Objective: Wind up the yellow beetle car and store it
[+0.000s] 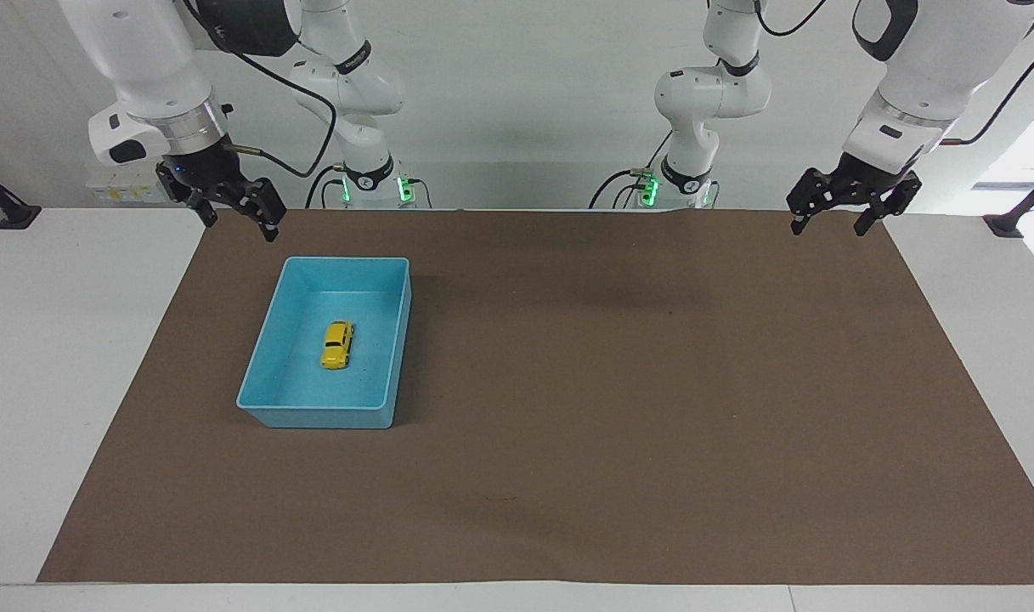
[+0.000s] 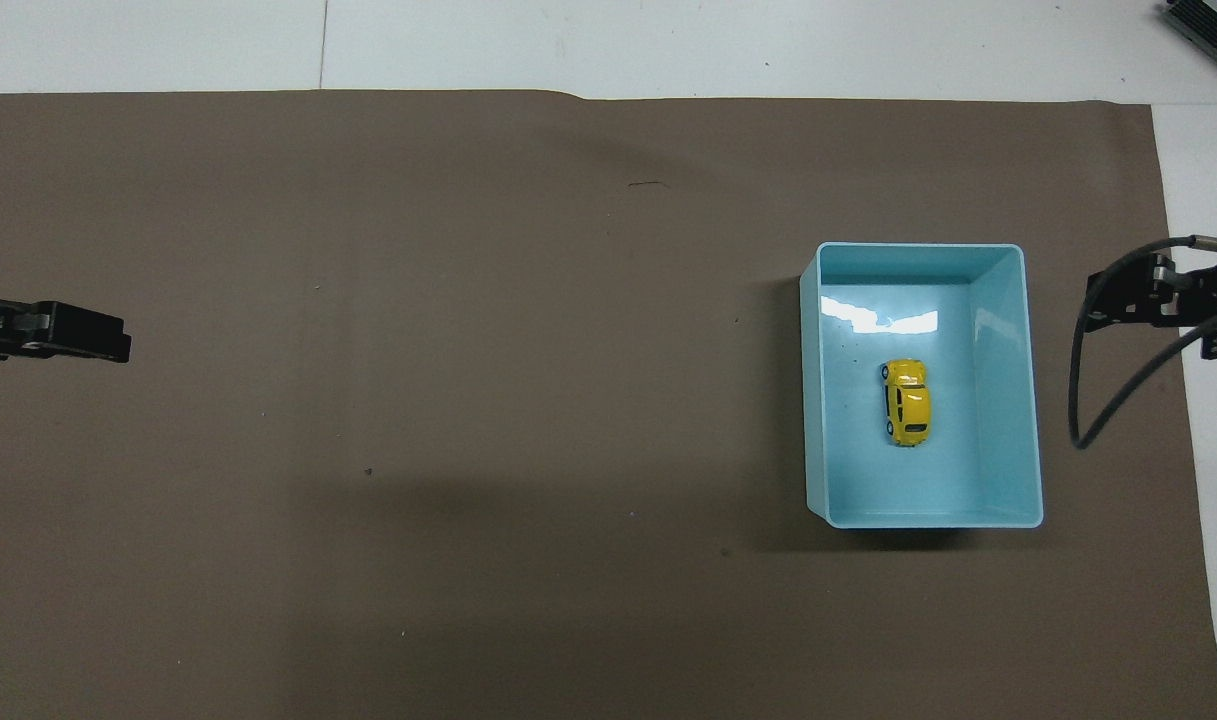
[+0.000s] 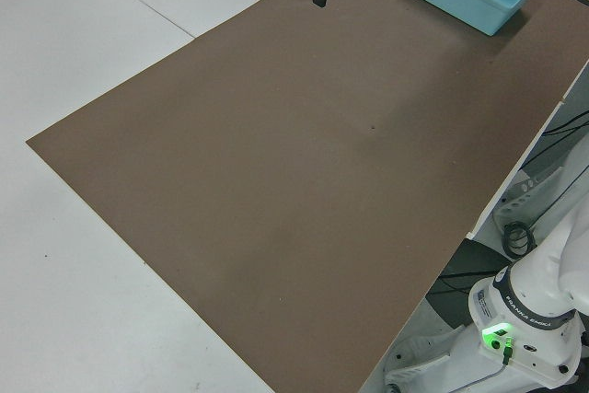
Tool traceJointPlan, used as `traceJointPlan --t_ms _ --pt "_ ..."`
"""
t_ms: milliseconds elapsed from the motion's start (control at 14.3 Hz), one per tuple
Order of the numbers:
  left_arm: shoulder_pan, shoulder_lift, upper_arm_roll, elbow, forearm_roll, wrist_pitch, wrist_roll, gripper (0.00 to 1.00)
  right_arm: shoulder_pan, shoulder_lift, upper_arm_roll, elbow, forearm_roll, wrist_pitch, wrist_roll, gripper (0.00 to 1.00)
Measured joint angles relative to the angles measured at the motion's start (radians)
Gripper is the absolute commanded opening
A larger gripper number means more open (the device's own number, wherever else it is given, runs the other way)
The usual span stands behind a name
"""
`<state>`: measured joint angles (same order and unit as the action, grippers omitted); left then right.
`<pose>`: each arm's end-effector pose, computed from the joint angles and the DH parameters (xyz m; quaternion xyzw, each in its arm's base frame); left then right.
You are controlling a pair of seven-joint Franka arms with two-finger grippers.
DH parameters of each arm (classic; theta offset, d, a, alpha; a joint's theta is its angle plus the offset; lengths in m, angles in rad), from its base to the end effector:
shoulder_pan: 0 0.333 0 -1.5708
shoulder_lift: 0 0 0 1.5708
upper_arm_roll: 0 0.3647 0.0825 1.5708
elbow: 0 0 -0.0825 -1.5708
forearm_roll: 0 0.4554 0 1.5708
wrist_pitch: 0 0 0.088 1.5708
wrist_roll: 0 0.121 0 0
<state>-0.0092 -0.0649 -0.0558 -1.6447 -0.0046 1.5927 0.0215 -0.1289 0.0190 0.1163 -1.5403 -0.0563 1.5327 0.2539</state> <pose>0.6030 -0.0409 0.6608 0.9990 -0.0432 0.0064 0.0006 0.6284 -0.0156 0.6608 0.9906 -0.1335 -0.0099 0.0284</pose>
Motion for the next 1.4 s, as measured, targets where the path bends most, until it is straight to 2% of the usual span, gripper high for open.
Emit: traceJointPlan --t_ms 350,629,1399 --pt "0.0 0.0 0.0 0.0 0.0 0.0 0.0 1.0 0.003 -0.003 -0.013 -0.002 0.001 -0.002 0.0 1.0" --pt "0.0 0.0 0.0 0.0 0.0 0.0 0.0 1.0 0.092 -0.023 -0.102 0.0 0.005 -0.01 0.0 1.0" --pt "0.0 0.0 0.001 0.0 0.0 0.0 0.0 1.0 0.104 -0.027 -0.107 0.0 0.05 -0.01 0.0 1.0"
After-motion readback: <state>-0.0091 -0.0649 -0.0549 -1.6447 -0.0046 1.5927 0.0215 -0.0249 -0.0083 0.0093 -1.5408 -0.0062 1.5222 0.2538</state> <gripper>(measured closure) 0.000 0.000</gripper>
